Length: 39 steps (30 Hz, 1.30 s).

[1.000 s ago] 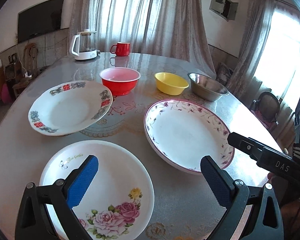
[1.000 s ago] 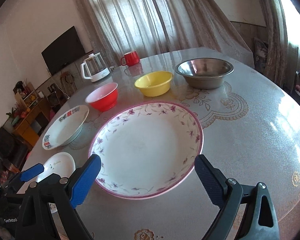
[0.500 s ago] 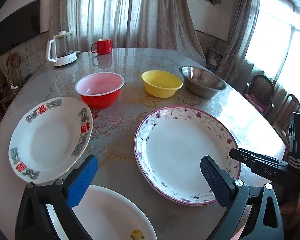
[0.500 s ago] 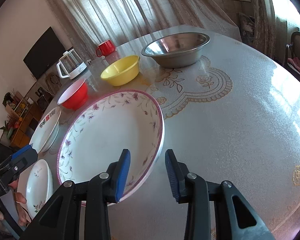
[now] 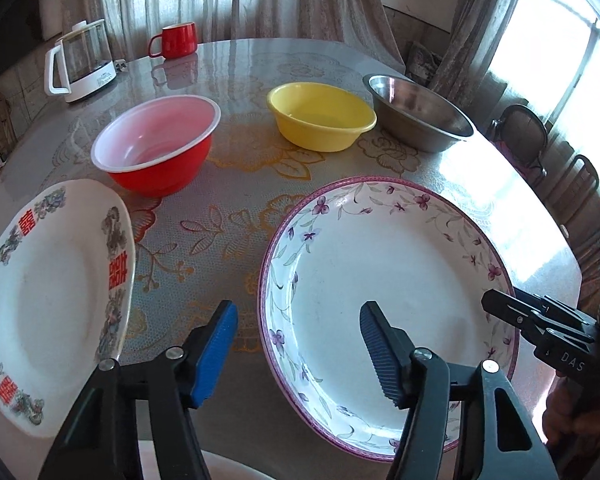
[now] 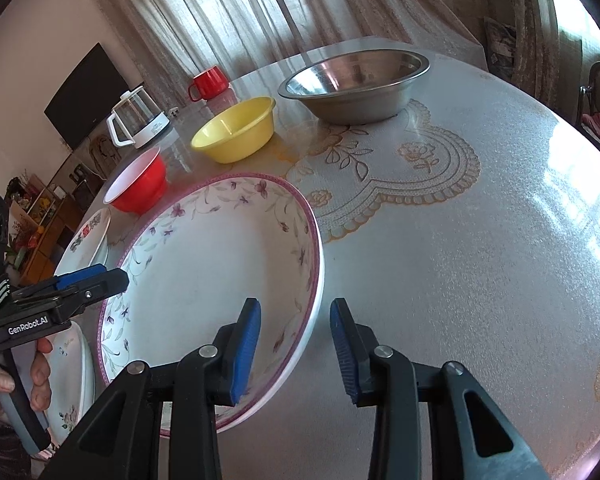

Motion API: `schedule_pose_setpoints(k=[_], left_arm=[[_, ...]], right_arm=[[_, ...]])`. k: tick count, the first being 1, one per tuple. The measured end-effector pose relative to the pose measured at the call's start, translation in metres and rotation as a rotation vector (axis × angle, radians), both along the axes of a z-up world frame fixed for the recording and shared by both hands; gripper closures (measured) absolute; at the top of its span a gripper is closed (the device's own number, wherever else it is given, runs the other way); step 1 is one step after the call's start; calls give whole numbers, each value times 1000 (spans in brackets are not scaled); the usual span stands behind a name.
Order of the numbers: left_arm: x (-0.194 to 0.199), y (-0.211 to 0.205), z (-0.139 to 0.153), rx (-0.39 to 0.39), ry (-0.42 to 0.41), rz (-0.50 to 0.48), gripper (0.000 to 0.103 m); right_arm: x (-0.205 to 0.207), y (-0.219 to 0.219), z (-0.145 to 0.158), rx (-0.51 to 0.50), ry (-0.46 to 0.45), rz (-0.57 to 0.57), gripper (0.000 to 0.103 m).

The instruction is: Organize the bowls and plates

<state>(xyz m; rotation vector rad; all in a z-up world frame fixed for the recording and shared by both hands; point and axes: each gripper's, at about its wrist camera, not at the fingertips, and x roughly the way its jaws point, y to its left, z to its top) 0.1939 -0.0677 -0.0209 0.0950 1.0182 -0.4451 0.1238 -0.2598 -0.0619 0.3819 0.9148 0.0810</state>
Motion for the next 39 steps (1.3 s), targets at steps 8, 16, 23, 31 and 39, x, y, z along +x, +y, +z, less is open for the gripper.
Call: schedule_pose_setpoints(k=[8,16,23,31,39], left_arm=[[3,-8,-10,37,20,-19,54],[-1,-7,-6,39,-1,30,57],[-1,-21,0,-44,5,-3,59],[10,-30,-1,-106,44,50,59],[17,-37,-2,-59,23,57,59]], right_arm=[[4,-3,0,18,4,19,67],[5,4,0,-21,-7,50,74],[8,-17,-1,-27,7,-8,81],[16,-43,2,26,1,-70,81],[28,-36,-1,-44,10,-106,84]])
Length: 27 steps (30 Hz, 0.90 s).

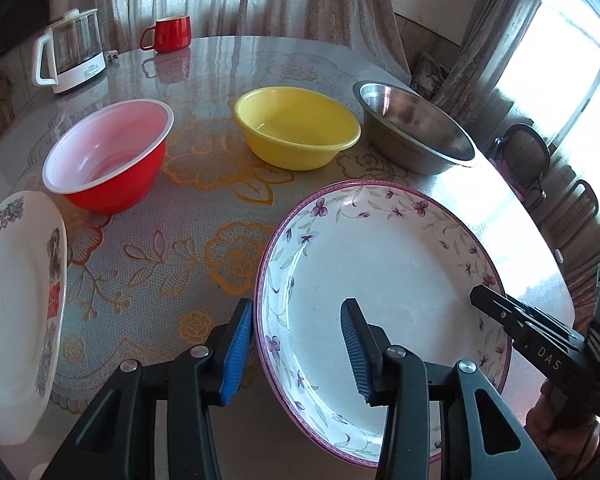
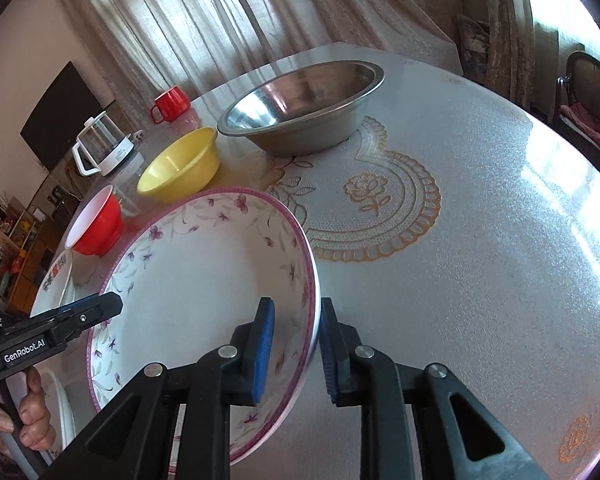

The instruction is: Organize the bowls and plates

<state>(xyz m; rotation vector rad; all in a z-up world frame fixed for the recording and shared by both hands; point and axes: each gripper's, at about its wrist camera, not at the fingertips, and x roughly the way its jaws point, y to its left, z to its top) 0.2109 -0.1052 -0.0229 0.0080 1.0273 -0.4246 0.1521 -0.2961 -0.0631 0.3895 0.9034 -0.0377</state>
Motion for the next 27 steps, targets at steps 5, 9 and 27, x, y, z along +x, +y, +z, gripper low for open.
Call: schedule_pose_setpoints(k=[5,9,27], left_arm=[[-10,4,-1,6,-15,-6,59],[-4,0,-3,5,6,16,59],[-52,25,-1,15,-44,24,58]], right_arm=[[-1,13,2,-121,8,47,83],[0,14,3,-132,14,40,82],[-18,19,3,-100,18,23,78]])
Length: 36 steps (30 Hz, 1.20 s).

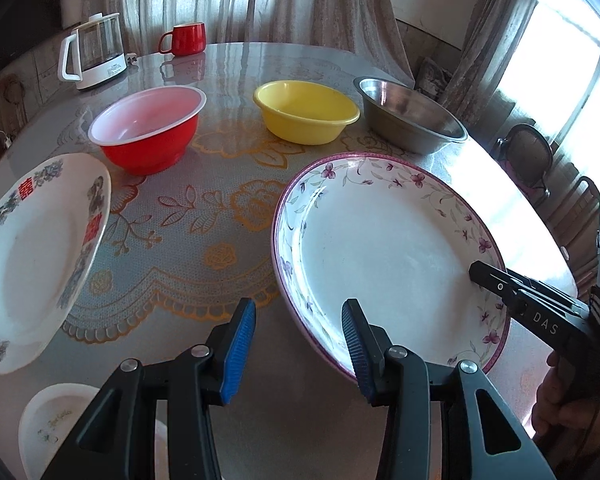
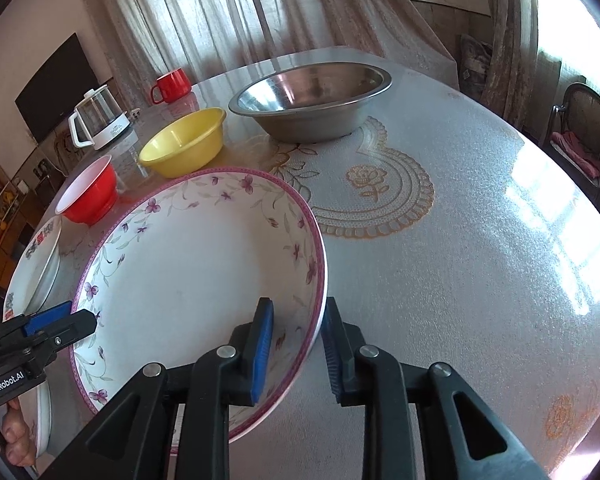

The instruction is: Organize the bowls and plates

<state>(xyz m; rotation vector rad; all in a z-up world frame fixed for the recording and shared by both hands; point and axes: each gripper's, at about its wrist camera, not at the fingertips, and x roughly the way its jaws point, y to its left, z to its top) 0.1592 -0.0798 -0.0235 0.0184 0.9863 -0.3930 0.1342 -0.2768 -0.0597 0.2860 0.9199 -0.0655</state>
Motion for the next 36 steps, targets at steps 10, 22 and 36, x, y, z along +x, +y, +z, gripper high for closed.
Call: schedule_pose_setpoints(k=[10,22,36], left_arm=[[-19,18,3,-29,-9,25,57],[-29,25,9,-55,-24,18,57],[-30,53,7,-100,-14,66,58]], right_arm=[[-17,11,2,-7,0,27,78],[-21,30,3,48,9,84,78],[5,64,3,44,37,117,80]])
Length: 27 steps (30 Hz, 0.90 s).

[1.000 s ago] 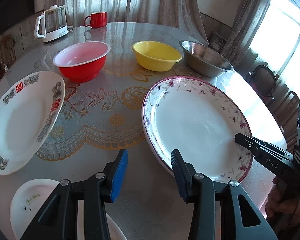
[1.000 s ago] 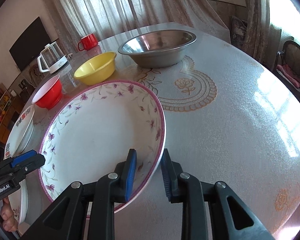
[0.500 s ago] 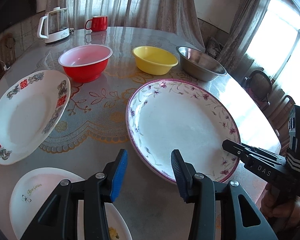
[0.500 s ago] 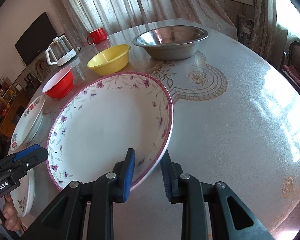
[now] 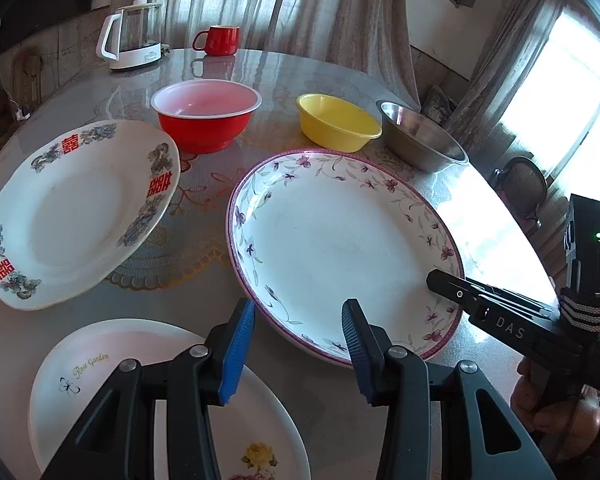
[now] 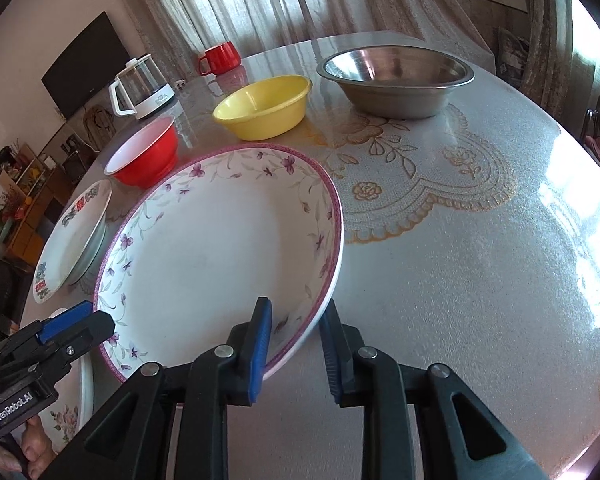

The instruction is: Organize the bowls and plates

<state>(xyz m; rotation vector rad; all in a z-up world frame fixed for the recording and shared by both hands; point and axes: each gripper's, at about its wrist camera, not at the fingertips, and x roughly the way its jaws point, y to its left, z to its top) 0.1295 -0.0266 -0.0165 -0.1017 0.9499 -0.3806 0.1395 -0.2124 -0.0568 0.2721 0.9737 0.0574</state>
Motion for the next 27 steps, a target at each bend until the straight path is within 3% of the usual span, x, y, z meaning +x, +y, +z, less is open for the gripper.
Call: schedule_pose_setpoints(k=[5,12,16,19,23,27], left_arm=[[-6,8,7,1,-35,1,58],[-7,15,10,49,-63,38,58],[-2,1,3,75,-35,12,59],[9,-4,-9,59,31,8,69],[9,-5,-9,71,26,10,70],[6,1,-3,74,-8,22,71]], right_arm=[[0,0,-1,-21,-10,4,80],[1,22,6,-271,-61,19,80],[0,14,7,-225,-59,20,79],[-1,9,7,-172,-57,24,79],[-2,15,7,-184,-52,23,79],[-3,8,13,-136,-63,3,79]])
